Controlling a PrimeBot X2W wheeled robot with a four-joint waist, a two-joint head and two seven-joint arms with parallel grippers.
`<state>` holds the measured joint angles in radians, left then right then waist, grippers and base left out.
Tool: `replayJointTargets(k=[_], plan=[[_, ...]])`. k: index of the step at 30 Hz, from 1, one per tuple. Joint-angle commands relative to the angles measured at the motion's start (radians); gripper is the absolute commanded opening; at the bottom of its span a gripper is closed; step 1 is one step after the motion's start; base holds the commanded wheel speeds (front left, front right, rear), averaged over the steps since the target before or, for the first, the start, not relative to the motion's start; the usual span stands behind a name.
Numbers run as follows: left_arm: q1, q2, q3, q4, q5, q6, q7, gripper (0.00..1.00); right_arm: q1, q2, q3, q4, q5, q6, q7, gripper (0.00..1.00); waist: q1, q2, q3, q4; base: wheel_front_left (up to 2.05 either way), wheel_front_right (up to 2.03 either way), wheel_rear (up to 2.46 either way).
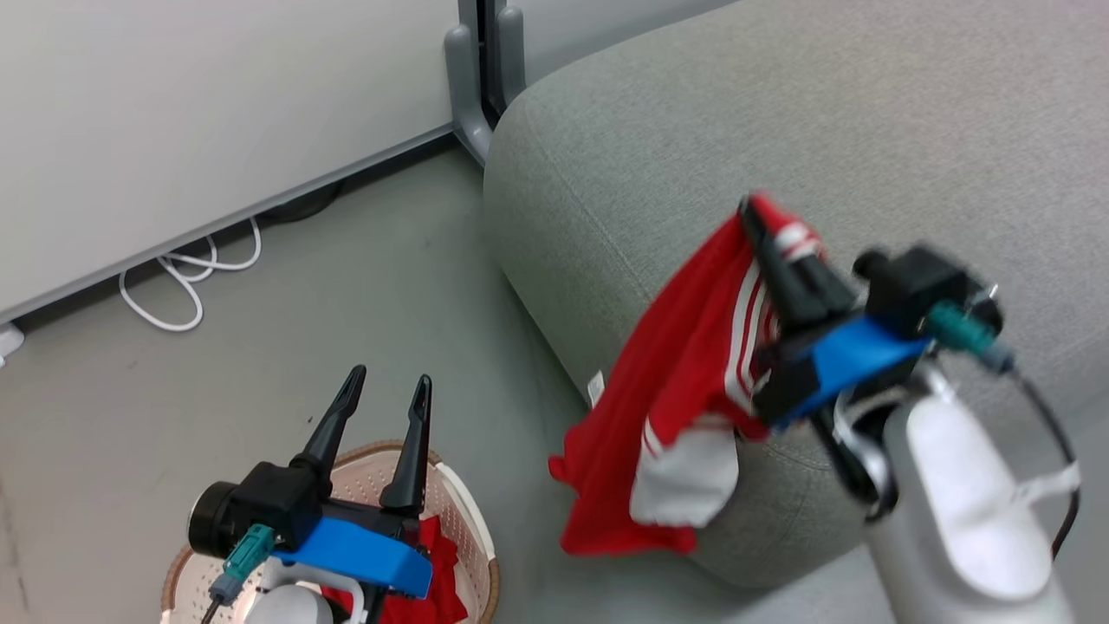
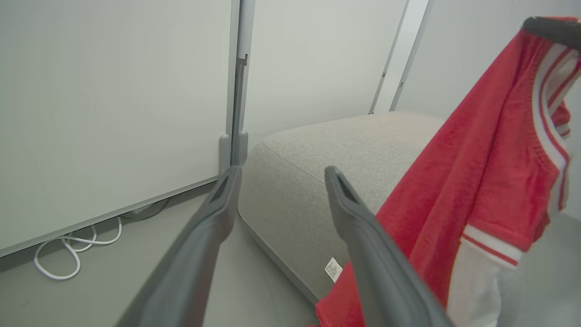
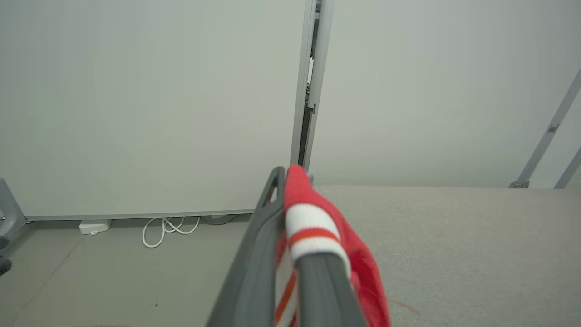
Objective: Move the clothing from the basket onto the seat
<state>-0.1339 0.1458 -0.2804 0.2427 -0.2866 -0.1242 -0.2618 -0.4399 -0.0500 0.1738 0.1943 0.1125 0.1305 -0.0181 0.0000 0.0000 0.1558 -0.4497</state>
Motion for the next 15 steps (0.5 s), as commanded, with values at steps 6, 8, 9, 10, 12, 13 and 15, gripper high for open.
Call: replayJointTargets(k=[6, 8, 9, 10, 12, 13, 15], plan=[[-0.046, 0.013, -0.008, -0.024, 0.017, -0.008, -0.005, 1.0, -0.244, -0.035, -0.105, 0.038, -0.001, 0.0, 0.069, 0.0, 0.0, 0.0, 0.083, 0.035, 0.0, 0.0, 0.0], [-0.063, 0.022, -0.015, -0.035, 0.022, -0.009, -0.005, 1.0, -0.329, -0.06, -0.154, 0.054, 0.017, 0.0, 0.089, 0.0, 0.0, 0.0, 0.121, 0.051, 0.0, 0.0, 0.0], [-0.072, 0.028, -0.018, -0.042, 0.023, -0.009, -0.005, 1.0, -0.373, -0.075, -0.182, 0.063, 0.029, 0.0, 0.097, 0.0, 0.0, 0.0, 0.141, 0.059, 0.0, 0.0, 0.0], [-0.08, 0.033, -0.018, -0.049, 0.023, -0.009, -0.005, 1.0, -0.413, -0.094, -0.206, 0.066, 0.027, 0.0, 0.103, 0.0, 0.0, 0.0, 0.164, 0.066, 0.0, 0.0, 0.0], [-0.102, 0.045, -0.022, -0.073, 0.024, -0.009, -0.005, 1.0, -0.501, -0.14, -0.26, 0.068, 0.031, 0.0, 0.106, 0.0, 0.0, 0.0, 0.217, 0.08, 0.0, 0.0, 0.0], [-0.112, 0.054, -0.026, -0.085, 0.027, -0.008, -0.005, 1.0, -0.536, -0.162, -0.289, 0.075, 0.028, 0.0, 0.11, 0.0, 0.0, 0.0, 0.243, 0.085, 0.0, 0.0, 0.0], [-0.134, 0.074, -0.032, -0.11, 0.03, -0.008, -0.005, 1.0, -0.612, -0.199, -0.348, 0.093, 0.019, 0.0, 0.11, 0.0, 0.0, 0.0, 0.295, 0.094, 0.0, 0.0, 0.0]])
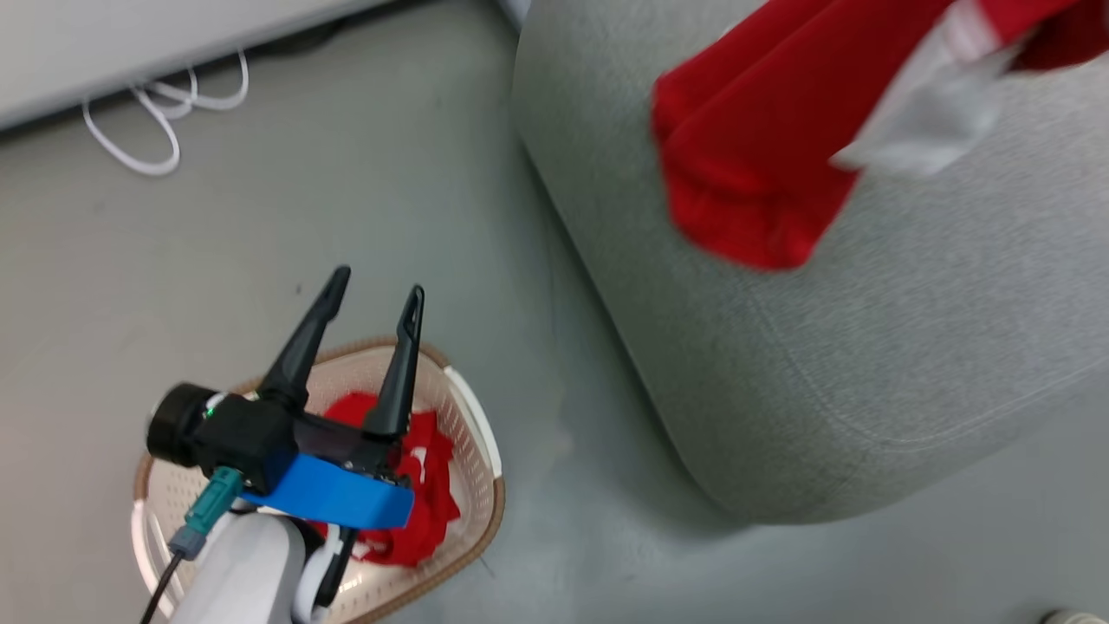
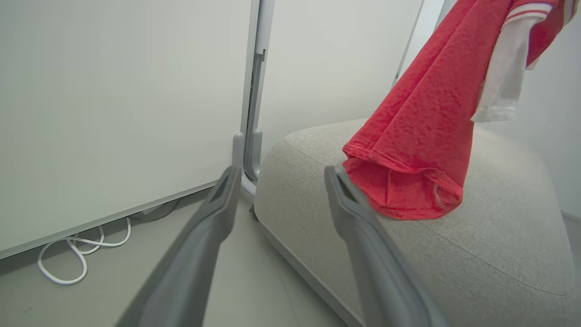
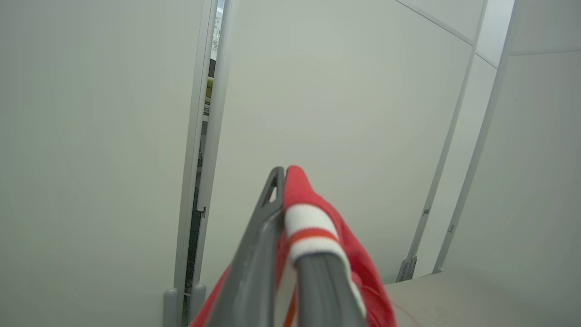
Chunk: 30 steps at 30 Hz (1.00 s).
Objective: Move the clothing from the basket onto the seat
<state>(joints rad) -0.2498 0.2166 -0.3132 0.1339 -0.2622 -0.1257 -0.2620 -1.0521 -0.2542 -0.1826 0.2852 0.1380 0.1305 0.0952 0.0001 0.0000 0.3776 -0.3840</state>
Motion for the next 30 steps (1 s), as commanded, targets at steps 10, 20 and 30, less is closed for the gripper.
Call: replayJointTargets(k=[10, 20, 30], plan=[[-0.121, 0.087, -0.006, -0.148, 0.03, -0.007, 0.021, 1.0, -0.192, -0.135, -0.201, 0.135, -0.112, 0.0, 0.005, 0.0, -0.0001, 0.0, 0.298, 0.06, 0.0, 0.0, 0.0], [-0.173, 0.102, -0.036, -0.231, 0.05, -0.007, 0.043, 1.0, -0.106, -0.092, -0.322, 0.369, -0.199, 0.0, -0.077, 0.0, -0.0001, 0.0, 0.392, 0.108, 0.0, 0.0, 0.0], [-0.151, 0.094, -0.035, -0.182, 0.035, 0.013, 0.021, 1.0, -0.037, -0.087, -0.347, 0.56, -0.276, 0.0, -0.107, 1.0, -0.0001, 0.0, 0.342, 0.137, 0.0, 0.0, 0.0]])
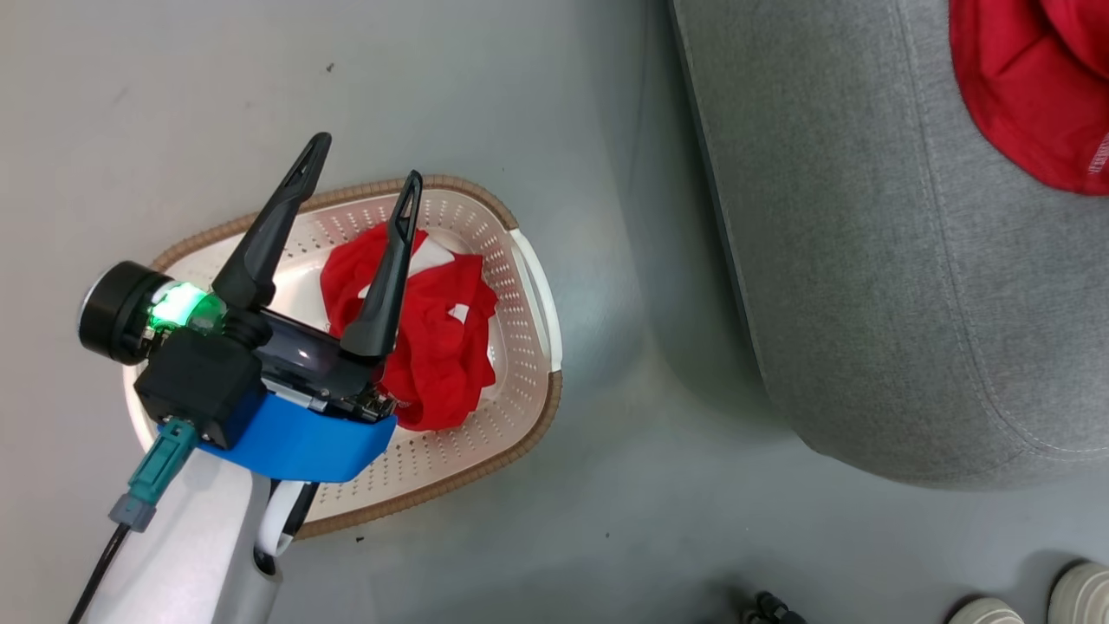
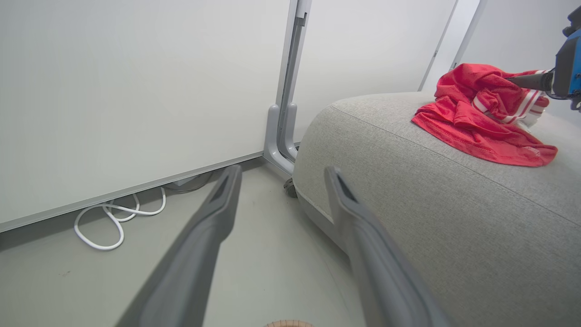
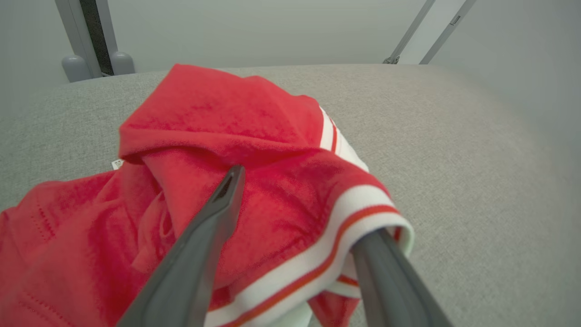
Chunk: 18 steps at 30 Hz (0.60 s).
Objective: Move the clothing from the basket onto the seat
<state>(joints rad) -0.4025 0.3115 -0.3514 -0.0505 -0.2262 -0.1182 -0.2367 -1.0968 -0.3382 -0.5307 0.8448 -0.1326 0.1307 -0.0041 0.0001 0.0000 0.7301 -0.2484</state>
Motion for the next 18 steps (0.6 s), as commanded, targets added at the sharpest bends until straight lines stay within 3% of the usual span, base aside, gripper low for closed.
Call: replayJointTargets(k=[1, 18], plan=[[0.003, -0.003, 0.003, 0.008, -0.003, 0.007, -0.006, 1.0, 0.01, -0.004, 0.002, 0.009, -0.008, 0.0, -0.01, 1.0, -0.0001, 0.0, -0.021, 0.002, 0.0, 0.0, 0.0], [0.12, -0.098, 0.018, 0.157, -0.054, 0.013, -0.029, 1.0, 0.21, 0.045, 0.158, 0.072, 0.022, 0.0, -0.118, 1.0, -0.0001, 0.0, -0.342, 0.019, 0.0, 0.0, 0.0]])
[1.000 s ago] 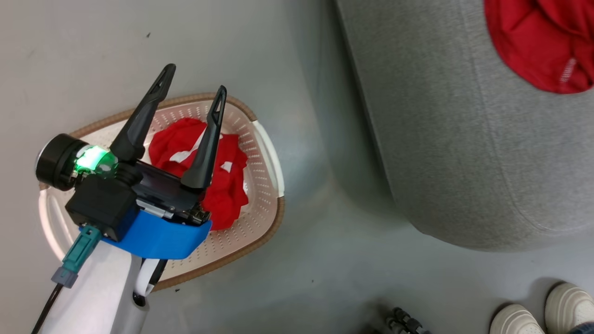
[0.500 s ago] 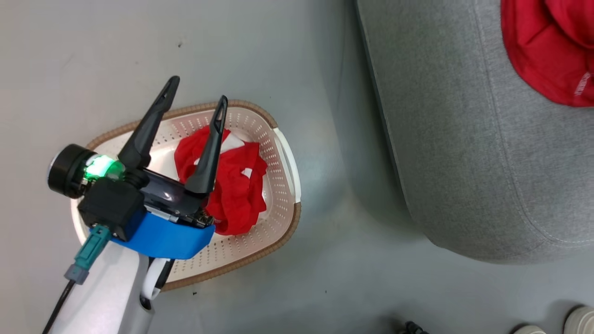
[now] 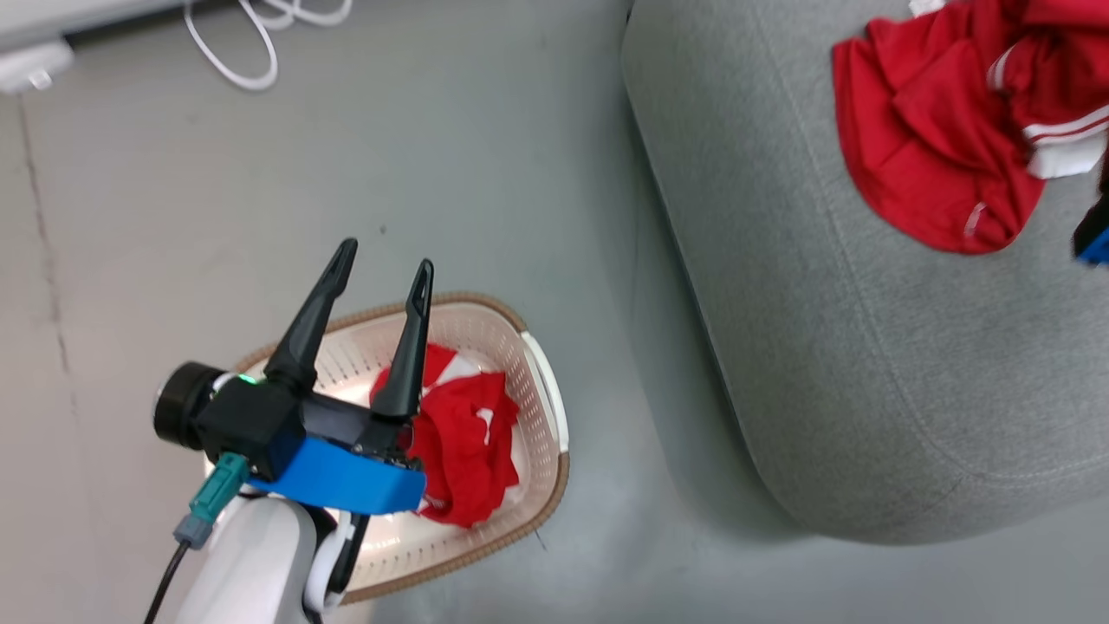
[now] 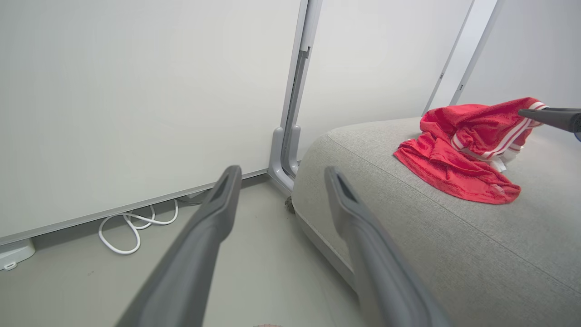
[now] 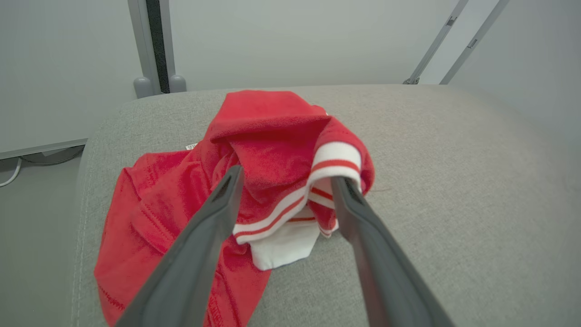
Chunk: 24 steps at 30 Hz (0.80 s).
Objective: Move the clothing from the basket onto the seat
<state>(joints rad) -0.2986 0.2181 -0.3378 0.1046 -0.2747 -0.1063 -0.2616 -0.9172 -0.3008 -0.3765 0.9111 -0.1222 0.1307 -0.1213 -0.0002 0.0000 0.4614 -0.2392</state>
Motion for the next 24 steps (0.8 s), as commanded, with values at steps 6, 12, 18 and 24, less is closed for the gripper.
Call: replayJointTargets(k=[6, 12, 18, 24], plan=[[0.086, -0.053, 0.044, 0.013, -0.006, -0.004, -0.005, 1.0, 0.161, 0.034, 0.057, -0.02, 0.051, 0.0, -0.006, 1.0, 0.0002, 0.0, -0.182, 0.026, 0.0, 0.0, 0.0], [0.16, -0.091, 0.096, 0.031, 0.003, -0.005, -0.005, 1.0, 0.316, 0.093, 0.104, -0.158, 0.102, 0.0, -0.071, 1.0, 0.0002, 0.0, -0.27, 0.055, 0.0, 0.0, 0.0], [0.217, -0.111, 0.14, 0.053, 0.021, -0.003, -0.005, 1.0, 0.471, 0.168, 0.137, -0.346, 0.138, 0.0, -0.096, 1.0, 0.0002, 0.0, -0.33, 0.081, 0.0, 0.0, 0.0], [0.252, -0.127, 0.189, 0.076, 0.036, 0.001, -0.005, 1.0, 0.659, 0.226, 0.179, -0.577, 0.128, 0.0, -0.078, 1.0, 0.0002, 0.0, -0.379, 0.136, 0.0, 0.0, 0.0]])
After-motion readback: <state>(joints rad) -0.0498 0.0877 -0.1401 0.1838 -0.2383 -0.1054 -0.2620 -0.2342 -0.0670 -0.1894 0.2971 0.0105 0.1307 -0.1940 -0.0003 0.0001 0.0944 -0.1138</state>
